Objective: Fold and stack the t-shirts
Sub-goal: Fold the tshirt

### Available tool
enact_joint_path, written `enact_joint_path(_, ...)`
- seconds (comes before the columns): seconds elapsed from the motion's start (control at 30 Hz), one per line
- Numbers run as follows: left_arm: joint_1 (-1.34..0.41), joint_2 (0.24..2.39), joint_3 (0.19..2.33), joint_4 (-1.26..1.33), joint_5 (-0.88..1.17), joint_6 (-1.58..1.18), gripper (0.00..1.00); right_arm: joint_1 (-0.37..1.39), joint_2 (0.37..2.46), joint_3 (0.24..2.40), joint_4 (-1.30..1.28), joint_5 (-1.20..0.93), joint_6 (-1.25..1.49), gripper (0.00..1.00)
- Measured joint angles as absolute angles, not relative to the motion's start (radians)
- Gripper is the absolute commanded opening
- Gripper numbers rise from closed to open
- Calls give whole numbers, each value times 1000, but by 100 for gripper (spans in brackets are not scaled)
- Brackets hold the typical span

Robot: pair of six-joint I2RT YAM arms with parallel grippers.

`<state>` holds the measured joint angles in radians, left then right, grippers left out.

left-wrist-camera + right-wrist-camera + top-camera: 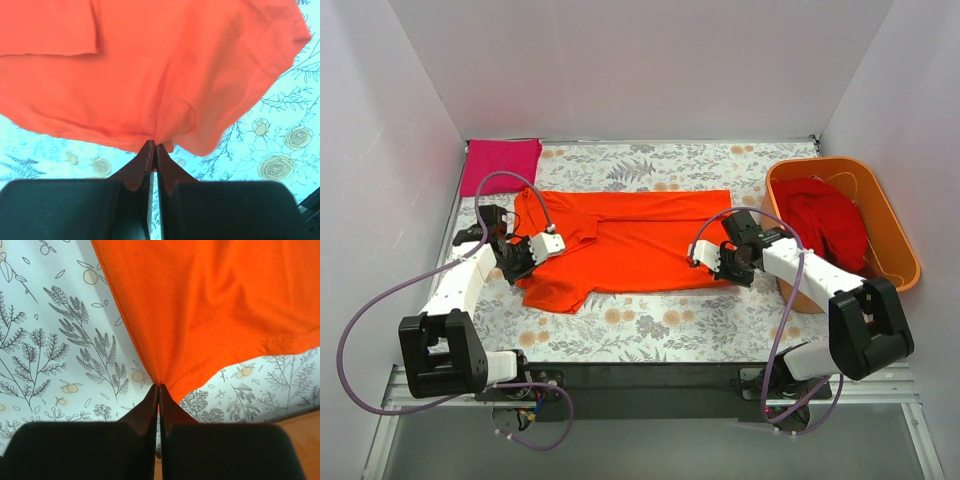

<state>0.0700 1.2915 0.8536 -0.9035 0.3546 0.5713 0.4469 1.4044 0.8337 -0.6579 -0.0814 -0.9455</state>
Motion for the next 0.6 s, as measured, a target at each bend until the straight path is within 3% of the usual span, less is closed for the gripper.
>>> enact_joint_path(0.33, 82, 1281, 886, -1019, 404, 583, 0, 440, 1379, 862, -711, -89, -947, 1)
enact_joint_path(0.6, 94, 1153, 883, -1182, 419, 596, 0, 440, 1237, 835, -774, -109, -958, 1)
